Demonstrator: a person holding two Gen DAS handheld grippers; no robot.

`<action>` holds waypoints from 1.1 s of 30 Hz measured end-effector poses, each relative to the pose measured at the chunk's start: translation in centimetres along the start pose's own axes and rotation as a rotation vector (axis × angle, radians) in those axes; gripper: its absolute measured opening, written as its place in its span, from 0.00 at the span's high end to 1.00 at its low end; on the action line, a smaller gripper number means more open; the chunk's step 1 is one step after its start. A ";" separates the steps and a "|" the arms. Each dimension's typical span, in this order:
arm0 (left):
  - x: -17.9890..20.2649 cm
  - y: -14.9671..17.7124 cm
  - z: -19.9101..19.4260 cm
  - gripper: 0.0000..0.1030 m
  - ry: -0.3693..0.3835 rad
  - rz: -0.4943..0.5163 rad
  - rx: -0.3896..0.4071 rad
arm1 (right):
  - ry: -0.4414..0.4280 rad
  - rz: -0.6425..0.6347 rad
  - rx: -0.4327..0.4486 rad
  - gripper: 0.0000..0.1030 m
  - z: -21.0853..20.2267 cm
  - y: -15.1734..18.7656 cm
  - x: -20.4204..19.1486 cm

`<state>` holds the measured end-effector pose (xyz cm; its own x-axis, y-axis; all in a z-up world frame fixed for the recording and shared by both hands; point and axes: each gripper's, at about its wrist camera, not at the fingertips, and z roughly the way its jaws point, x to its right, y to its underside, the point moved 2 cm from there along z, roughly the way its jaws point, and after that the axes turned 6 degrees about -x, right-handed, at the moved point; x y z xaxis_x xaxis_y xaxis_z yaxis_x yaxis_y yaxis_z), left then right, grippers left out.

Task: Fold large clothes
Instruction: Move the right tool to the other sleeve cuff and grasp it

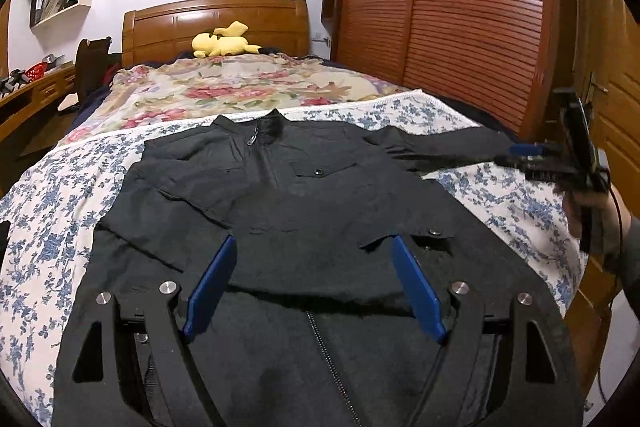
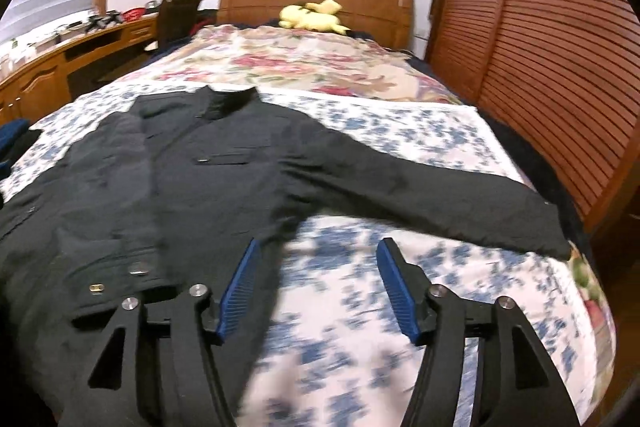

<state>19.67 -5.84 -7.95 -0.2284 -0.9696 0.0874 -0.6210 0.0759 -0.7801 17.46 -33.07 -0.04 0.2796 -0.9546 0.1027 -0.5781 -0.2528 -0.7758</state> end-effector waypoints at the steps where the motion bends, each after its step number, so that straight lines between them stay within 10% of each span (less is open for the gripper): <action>1: 0.2 0.0 0.3 0.22 0.000 0.002 -0.006 | 0.008 0.012 -0.007 0.36 0.6 -0.1 0.8; 16: 0.7 -0.1 2.3 0.22 0.010 -0.002 -0.045 | 0.237 0.314 -0.095 0.35 5.0 -2.6 16.3; 33: -0.3 -0.9 3.0 0.13 0.010 -0.034 -0.056 | 0.305 0.528 -0.276 0.35 10.6 -2.3 22.9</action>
<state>22.52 -6.36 -9.16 -0.2139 -0.9695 0.1196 -0.6692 0.0562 -0.7410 33.29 -52.68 -2.53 -0.3007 -0.9527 -0.0437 -0.7643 0.2682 -0.5864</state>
